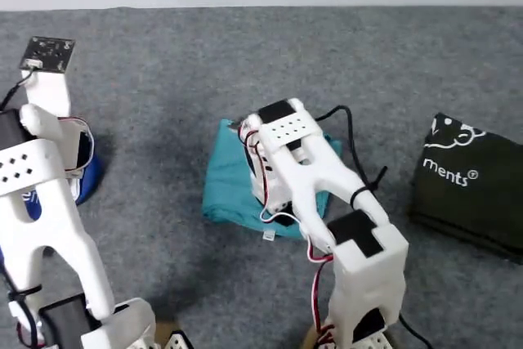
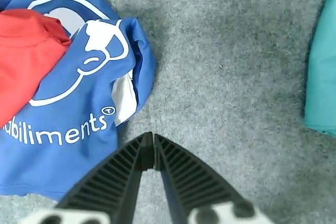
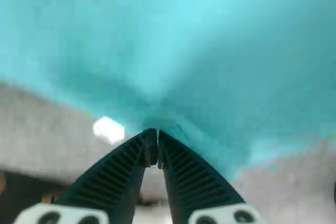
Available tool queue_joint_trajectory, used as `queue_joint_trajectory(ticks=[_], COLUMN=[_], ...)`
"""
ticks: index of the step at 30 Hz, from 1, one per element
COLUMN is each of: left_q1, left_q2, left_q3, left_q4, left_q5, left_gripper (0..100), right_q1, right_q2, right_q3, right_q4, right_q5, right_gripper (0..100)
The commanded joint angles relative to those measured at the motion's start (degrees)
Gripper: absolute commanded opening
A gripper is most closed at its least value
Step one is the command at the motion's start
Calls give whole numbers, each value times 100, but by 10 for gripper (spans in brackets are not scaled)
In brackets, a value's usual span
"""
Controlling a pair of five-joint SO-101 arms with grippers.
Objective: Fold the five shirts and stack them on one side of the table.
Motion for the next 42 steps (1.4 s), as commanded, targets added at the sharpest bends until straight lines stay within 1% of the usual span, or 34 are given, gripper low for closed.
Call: queue_joint_trajectory(ticks=[1, 8, 12, 14, 19, 21, 26, 30, 33, 35, 37, 42], left_q1=[9, 18, 18, 18, -26, -26, -26, -26, -18, -18, -26, -378], left_q2=[-158, -167, -167, -167, -185, -185, -193, -185, -176, -193, -202, -202], left_q3=[31, 57, 57, 57, 57, 57, 57, 57, 57, 57, 48, 31], left_q4=[-202, -264, -255, -255, -255, -246, -264, -264, -273, -273, -273, -273], left_q5=[-53, -53, -53, -53, -53, -53, -53, -53, -53, -53, -53, -53], left_gripper=[5, 5, 5, 5, 5, 5, 5, 5, 5, 5, 5, 5], right_q1=[180, 207, 171, 22, -699, -892, -1042, -1033, -1033, -936, -690, 444], right_q2=[-620, -848, -505, -127, 646, 796, 259, -127, -101, -40, 40, 171], right_q3=[-62, -756, -712, -677, -695, -677, -765, -1266, -1758, -1960, -2092, -2338], right_q4=[338, -673, -1226, -1156, 101, 356, 338, 251, 75, -154, -382, -804], right_q5=[281, 255, 255, 255, 246, 246, 290, 281, 264, 264, 264, 264], right_gripper=[9, 9, 9, 9, 9, 9, 9, 9, 9, 9, 9, 9])
